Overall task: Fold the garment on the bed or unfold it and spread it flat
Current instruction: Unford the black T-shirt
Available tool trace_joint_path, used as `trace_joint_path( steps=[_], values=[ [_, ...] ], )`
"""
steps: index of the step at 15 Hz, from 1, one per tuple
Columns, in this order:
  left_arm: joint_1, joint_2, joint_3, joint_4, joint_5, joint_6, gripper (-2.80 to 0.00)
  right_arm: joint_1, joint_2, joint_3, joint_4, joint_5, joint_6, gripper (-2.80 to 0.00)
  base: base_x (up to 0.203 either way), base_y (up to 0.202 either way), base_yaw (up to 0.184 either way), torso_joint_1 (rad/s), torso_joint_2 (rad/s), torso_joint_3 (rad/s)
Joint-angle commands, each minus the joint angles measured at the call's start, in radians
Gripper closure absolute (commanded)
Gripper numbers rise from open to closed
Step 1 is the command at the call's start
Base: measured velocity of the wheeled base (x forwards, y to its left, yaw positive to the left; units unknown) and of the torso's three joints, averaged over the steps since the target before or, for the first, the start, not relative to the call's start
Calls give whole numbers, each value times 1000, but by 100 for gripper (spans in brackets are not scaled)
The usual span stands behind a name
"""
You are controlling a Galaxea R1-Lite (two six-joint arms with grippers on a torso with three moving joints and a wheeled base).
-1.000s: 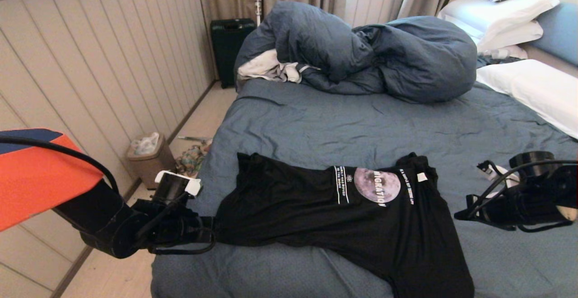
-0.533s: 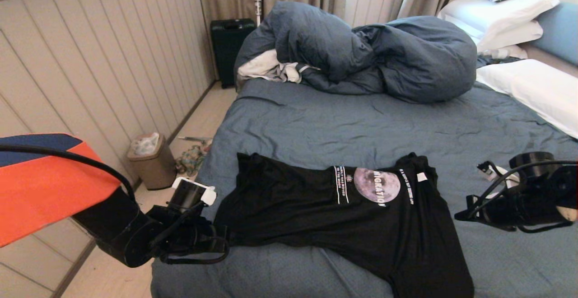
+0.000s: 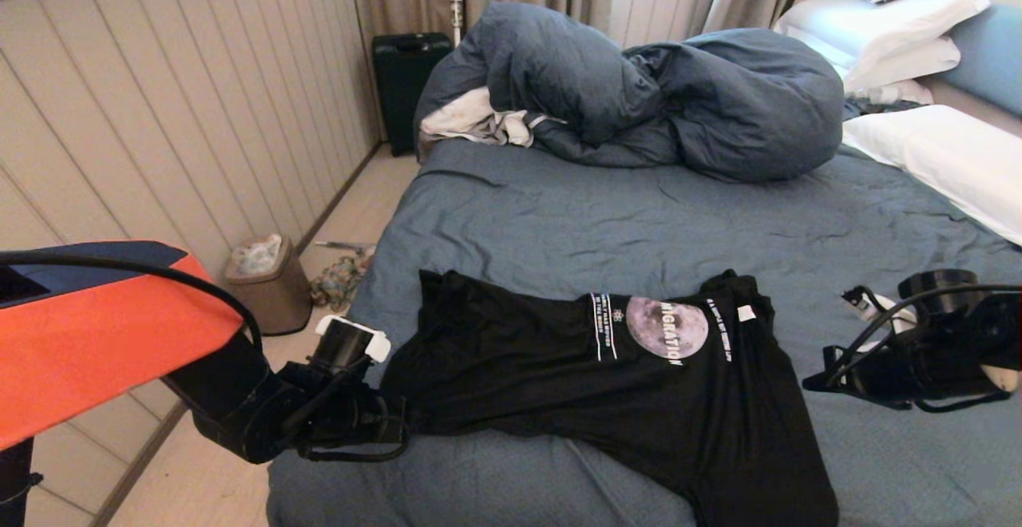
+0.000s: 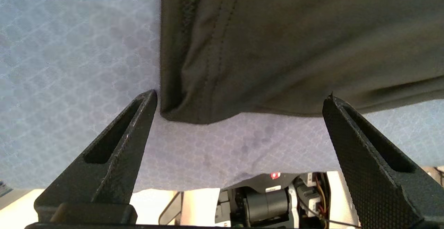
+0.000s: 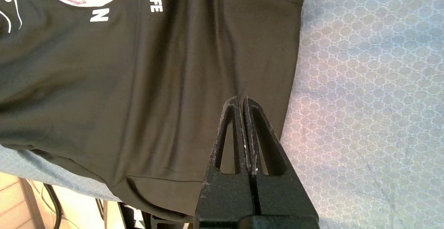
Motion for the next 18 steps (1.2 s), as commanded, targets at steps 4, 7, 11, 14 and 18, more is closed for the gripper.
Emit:
trace_joint_path(
  steps=[4, 7, 11, 14, 18],
  values=[
    [19, 36, -41, -4, 6, -2, -280, 0, 2, 0, 0, 3, -1, 0, 0, 0, 0, 0, 0, 0],
    [24, 41, -47, -1, 6, -2, -38, 1, 2, 2, 0, 3, -1, 0, 0, 0, 0, 0, 0, 0],
    [24, 56, -60, -2, 8, 1, 0, 1, 4, 0, 0, 3, -1, 0, 0, 0, 0, 0, 0, 0],
    [25, 53, -61, -3, 8, 1, 0, 3, 2, 0, 0, 3, -1, 0, 0, 0, 0, 0, 0, 0],
    [32, 23, -45, -11, 6, -1, 0, 51, 5, 41, -16, -107, -2, 0, 0, 0, 0, 0, 0, 0]
  ],
)
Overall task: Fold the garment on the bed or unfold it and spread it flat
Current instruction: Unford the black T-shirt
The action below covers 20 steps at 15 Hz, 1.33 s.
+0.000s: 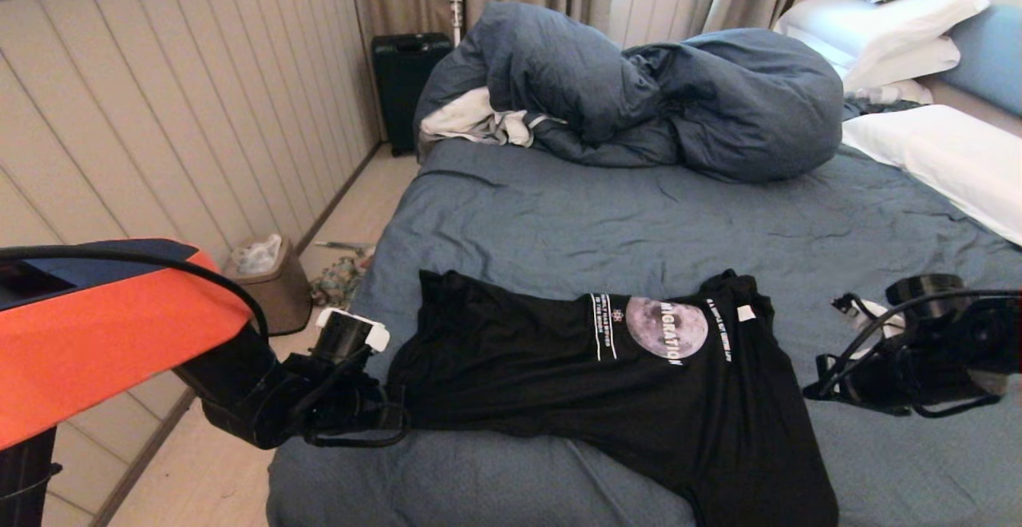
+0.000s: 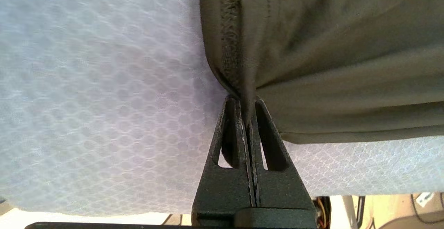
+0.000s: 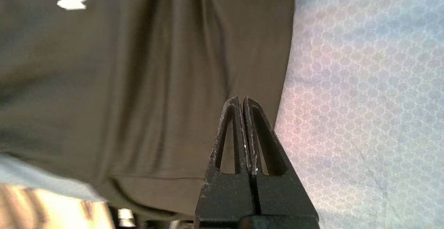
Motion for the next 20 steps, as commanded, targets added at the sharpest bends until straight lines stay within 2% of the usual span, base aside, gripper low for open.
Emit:
trace_joint_path(
  steps=[1, 4, 5, 9, 15, 19, 20],
  values=[
    [1, -11, 7, -4, 0, -3, 0, 19, -1, 33, -34, -15, -1, 0, 0, 0, 0, 0, 0, 0],
    [1, -14, 11, -4, 1, -4, 0, 32, -9, 79, -69, -24, -28, 0, 0, 0, 0, 0, 0, 0],
    [1, -15, 12, -6, 1, -4, 0, 41, 6, 87, -73, -32, -41, -280, 0, 0, 0, 0, 0, 0],
    [1, -15, 23, -11, 1, -4, 0, 52, 62, 88, -91, -54, -80, -280, 0, 0, 0, 0, 0, 0],
    [1, -5, 20, -13, 27, -1, 0, 55, 104, 86, -118, -78, -81, -280, 0, 0, 0, 0, 0, 0],
    [1, -8, 20, -13, 27, -1, 0, 90, 130, 97, -121, -86, -81, -280, 0, 0, 0, 0, 0, 0],
    [1, -9, 20, -13, 27, -1, 0, 104, 139, 100, -121, -86, -81, 0, 0, 0, 0, 0, 0, 0]
  ],
)
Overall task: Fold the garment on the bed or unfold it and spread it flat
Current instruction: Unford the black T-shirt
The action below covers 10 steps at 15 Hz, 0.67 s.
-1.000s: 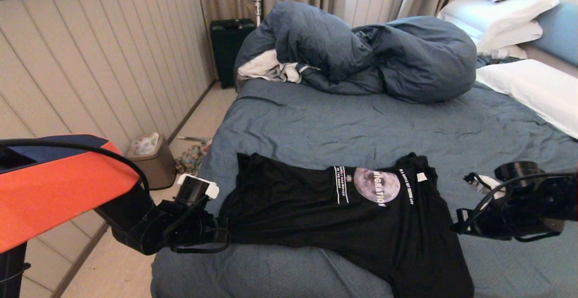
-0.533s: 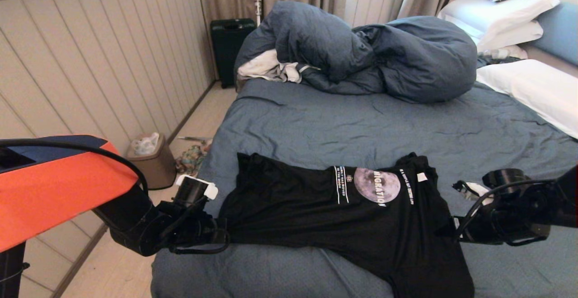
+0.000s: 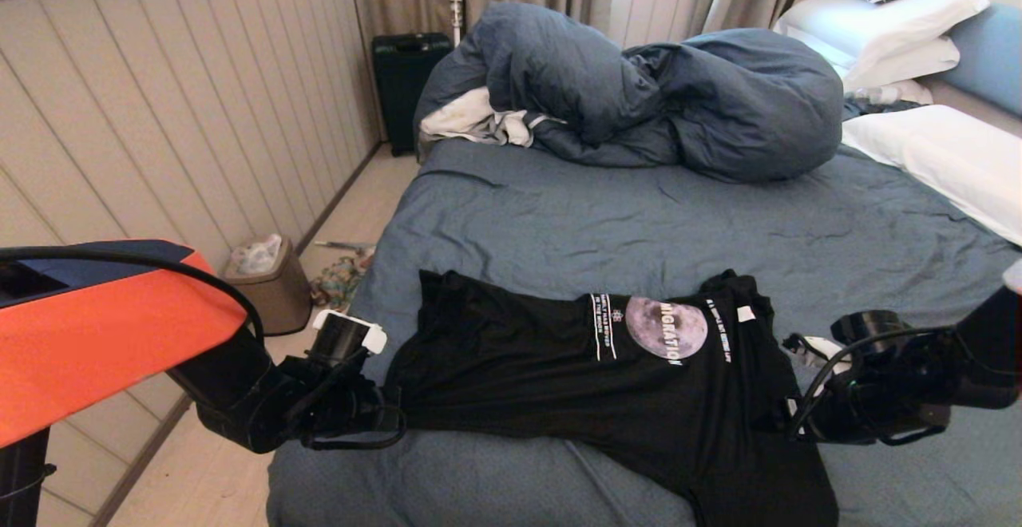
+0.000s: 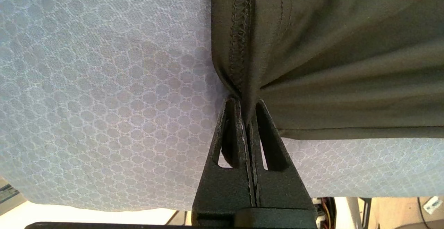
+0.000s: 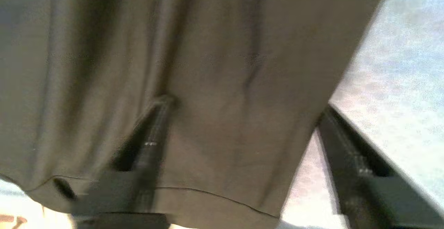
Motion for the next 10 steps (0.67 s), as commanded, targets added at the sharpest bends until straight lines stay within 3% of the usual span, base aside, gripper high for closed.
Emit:
trace_joint_path(
  steps=[1, 6, 10],
  values=[
    [0, -1, 2, -3, 0, -3, 0, 16, 20, 13, -1, 4, 0, 0, 0, 0, 0, 0, 0, 0],
    [-2, -2, 6, 0, 0, 7, 0, 20, 13, 26, 0, 10, -1, 0, 0, 0, 0, 0, 0, 0],
    [-1, -146, 64, 16, -3, 13, 0, 18, -115, 64, 11, 14, 1, 0, 0, 0, 0, 0, 0, 0]
  ],
)
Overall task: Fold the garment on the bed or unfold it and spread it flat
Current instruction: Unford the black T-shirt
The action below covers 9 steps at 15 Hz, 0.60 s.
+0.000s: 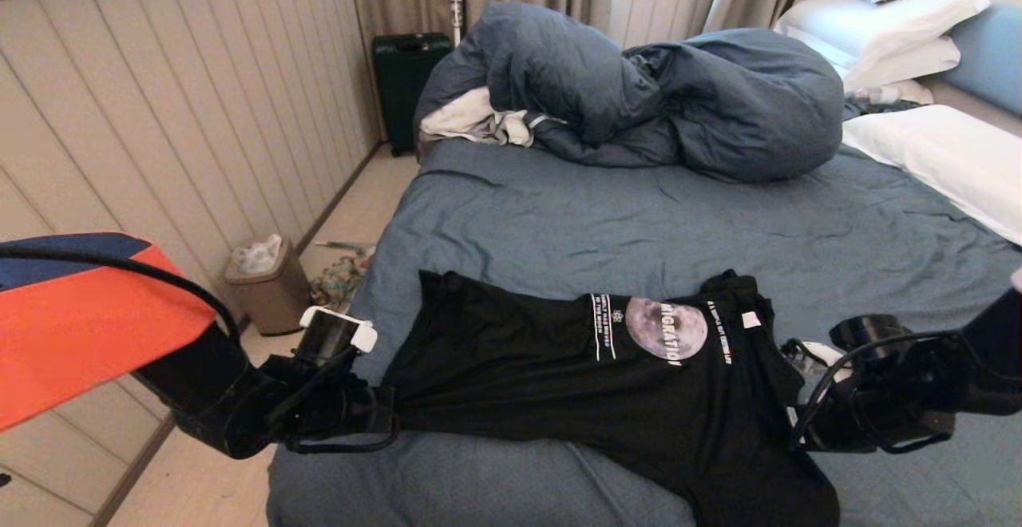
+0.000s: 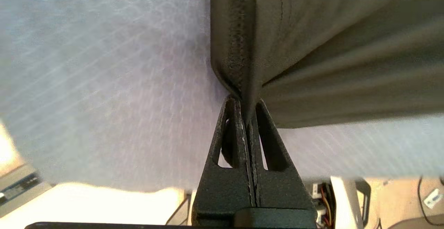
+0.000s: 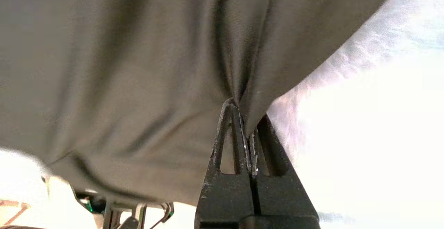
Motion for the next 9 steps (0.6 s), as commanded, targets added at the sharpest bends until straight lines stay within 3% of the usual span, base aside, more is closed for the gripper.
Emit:
trace_joint_path(
  steps=[1, 3, 6, 9],
  values=[
    [0, -106, 30, 10, -1, 3, 0, -1, -98, 28, 0, 2, -1, 0, 0, 0, 0, 0, 0, 0],
    [-5, -202, 94, 67, -7, 14, 0, -19, -176, 98, 2, 0, -12, 0, 0, 0, 0, 0, 0, 0],
    [-8, -320, 187, 109, -10, 55, 0, -137, -239, 158, 81, 2, -146, 0, 0, 0, 0, 0, 0, 0],
    [-8, -394, 227, 217, -12, 91, 0, -214, -251, 171, 167, -1, -196, 0, 0, 0, 0, 0, 0, 0]
  ],
)
